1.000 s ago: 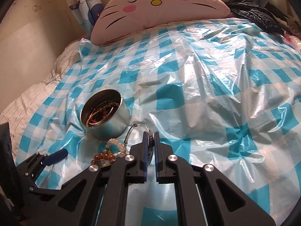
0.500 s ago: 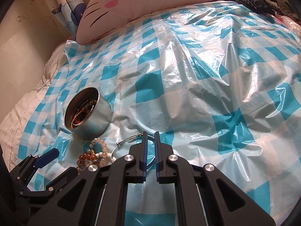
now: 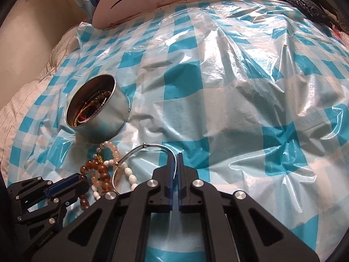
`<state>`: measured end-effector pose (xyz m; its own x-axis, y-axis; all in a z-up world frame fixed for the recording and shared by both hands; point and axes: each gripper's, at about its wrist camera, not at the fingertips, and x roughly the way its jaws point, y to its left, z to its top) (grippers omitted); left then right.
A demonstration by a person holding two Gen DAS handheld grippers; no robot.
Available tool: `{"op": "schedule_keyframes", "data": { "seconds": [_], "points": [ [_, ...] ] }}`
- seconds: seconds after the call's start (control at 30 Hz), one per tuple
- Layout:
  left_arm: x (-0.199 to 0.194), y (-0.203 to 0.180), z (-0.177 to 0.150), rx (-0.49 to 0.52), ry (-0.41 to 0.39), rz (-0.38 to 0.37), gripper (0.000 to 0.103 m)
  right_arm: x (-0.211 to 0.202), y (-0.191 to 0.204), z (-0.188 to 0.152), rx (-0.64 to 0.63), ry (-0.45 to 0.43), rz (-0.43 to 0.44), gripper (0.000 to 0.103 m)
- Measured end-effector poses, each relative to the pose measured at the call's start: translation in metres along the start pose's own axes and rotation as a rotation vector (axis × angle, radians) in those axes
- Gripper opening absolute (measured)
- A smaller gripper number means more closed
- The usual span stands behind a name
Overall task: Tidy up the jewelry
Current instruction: 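Grasp the amber bead bracelet with the left tool while the right tool grasps a silver bangle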
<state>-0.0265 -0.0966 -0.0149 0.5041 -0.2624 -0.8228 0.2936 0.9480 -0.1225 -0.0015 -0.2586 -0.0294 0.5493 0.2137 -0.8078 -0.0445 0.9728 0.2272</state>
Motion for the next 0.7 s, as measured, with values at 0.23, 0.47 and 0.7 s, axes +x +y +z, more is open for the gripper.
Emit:
{"op": "schedule_keyframes", "data": {
  "seconds": [0.23,0.47,0.7],
  "points": [
    [-0.013,0.017,0.002,-0.091,-0.047,-0.017,0.011,-0.006,0.001,0.001,-0.004,-0.028,0.026,0.003],
    [0.003,0.011,0.001,-0.06,0.016,0.032,0.012,0.013,0.002,0.0,-0.008,0.062,-0.001,0.003],
    [0.009,0.009,0.002,-0.034,0.032,0.059,0.031,0.02,0.003,-0.002,-0.017,0.095,-0.001,0.003]
  ]
}}
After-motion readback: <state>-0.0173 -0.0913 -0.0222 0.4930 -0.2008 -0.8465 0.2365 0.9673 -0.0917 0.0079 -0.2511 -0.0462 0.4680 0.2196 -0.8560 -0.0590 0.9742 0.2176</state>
